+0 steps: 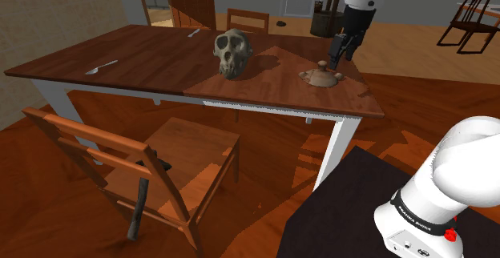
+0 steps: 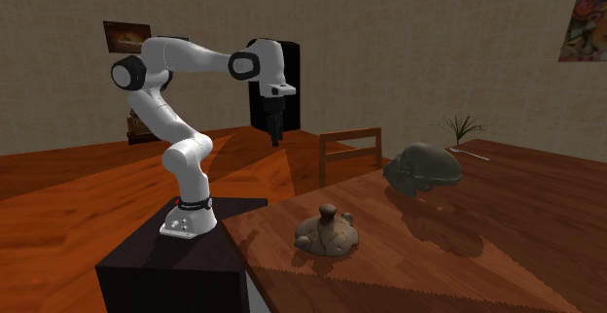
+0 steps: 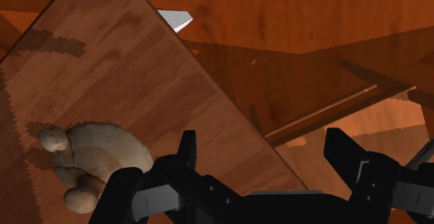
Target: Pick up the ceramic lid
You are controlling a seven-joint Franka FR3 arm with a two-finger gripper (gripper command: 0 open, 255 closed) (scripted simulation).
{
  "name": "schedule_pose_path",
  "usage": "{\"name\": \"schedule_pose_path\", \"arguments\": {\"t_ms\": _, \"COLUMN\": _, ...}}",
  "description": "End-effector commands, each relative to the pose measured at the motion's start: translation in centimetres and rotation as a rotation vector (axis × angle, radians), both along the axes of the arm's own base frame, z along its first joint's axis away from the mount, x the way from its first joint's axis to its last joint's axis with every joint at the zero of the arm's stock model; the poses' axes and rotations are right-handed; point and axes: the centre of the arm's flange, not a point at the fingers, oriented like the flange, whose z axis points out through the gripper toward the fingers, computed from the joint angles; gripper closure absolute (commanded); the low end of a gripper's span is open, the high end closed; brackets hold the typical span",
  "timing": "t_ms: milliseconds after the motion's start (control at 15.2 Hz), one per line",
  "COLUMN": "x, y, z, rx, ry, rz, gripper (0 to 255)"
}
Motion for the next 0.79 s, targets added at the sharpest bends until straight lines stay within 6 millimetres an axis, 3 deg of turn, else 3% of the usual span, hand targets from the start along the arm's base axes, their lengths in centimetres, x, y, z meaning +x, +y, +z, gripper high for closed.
{"name": "schedule_pose_path", "arguments": {"t_ms": 0, "x": 1.1, "y": -2.0, "z": -0.8, "rx": -0.002, "ry": -0.012, "rz": 0.007, "gripper": 0}}
{"name": "schedule_pose_path", "arguments": {"t_ms": 726, "x": 8.1, "y": -13.4, "z": -5.2, "rx": -0.005, "ry": -0.073, "rz": 0.036, "gripper": 0}}
